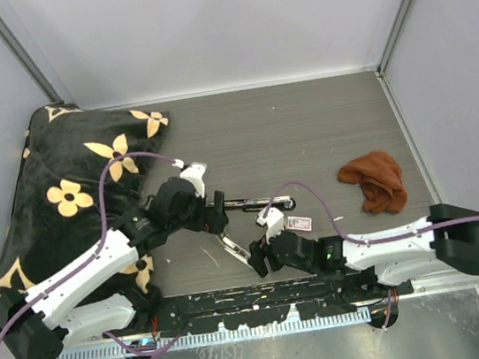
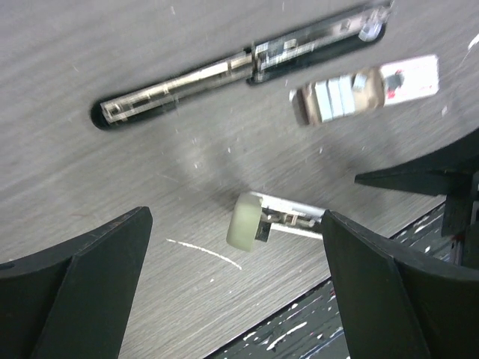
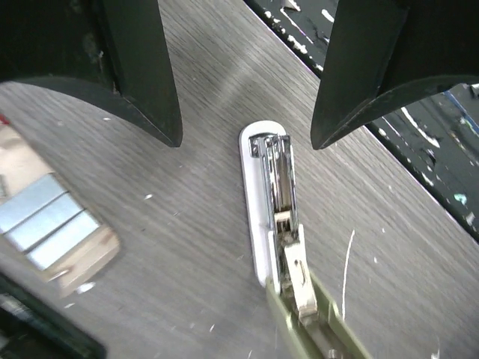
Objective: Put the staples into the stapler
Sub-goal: Open the stapler at the center of the board.
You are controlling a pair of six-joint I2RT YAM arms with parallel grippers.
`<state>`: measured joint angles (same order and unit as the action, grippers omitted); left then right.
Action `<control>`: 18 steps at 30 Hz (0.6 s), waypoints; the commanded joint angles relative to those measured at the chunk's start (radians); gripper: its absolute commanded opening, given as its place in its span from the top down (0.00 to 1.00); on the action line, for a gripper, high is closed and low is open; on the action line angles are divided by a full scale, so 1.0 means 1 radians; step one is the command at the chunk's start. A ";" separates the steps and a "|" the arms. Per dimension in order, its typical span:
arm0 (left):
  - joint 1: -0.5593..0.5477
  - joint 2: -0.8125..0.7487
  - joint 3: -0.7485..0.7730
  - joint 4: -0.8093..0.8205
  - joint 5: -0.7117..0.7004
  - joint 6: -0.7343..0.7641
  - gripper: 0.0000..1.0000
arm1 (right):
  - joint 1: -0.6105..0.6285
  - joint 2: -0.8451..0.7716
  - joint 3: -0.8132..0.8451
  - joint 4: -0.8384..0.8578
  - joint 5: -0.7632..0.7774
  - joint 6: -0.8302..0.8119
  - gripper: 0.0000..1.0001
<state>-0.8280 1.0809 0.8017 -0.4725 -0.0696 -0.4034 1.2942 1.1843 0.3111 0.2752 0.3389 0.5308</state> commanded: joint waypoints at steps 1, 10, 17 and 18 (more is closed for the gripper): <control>0.042 -0.037 0.179 -0.101 -0.055 0.000 0.02 | -0.016 -0.125 0.149 -0.273 0.164 0.068 0.23; 0.217 0.013 0.429 -0.289 -0.009 0.120 0.02 | -0.273 -0.128 0.304 -0.603 0.095 0.205 0.34; 0.244 -0.075 0.308 -0.198 -0.159 0.198 0.02 | -0.326 0.061 0.378 -0.611 0.119 0.297 0.45; 0.244 -0.079 0.292 -0.189 -0.160 0.206 0.02 | -0.326 0.090 0.390 -0.612 0.122 0.305 0.47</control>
<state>-0.5865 1.0485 1.1442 -0.7055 -0.1608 -0.2657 0.9703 1.2007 0.6243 -0.3119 0.4400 0.7559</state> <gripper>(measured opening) 0.980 0.562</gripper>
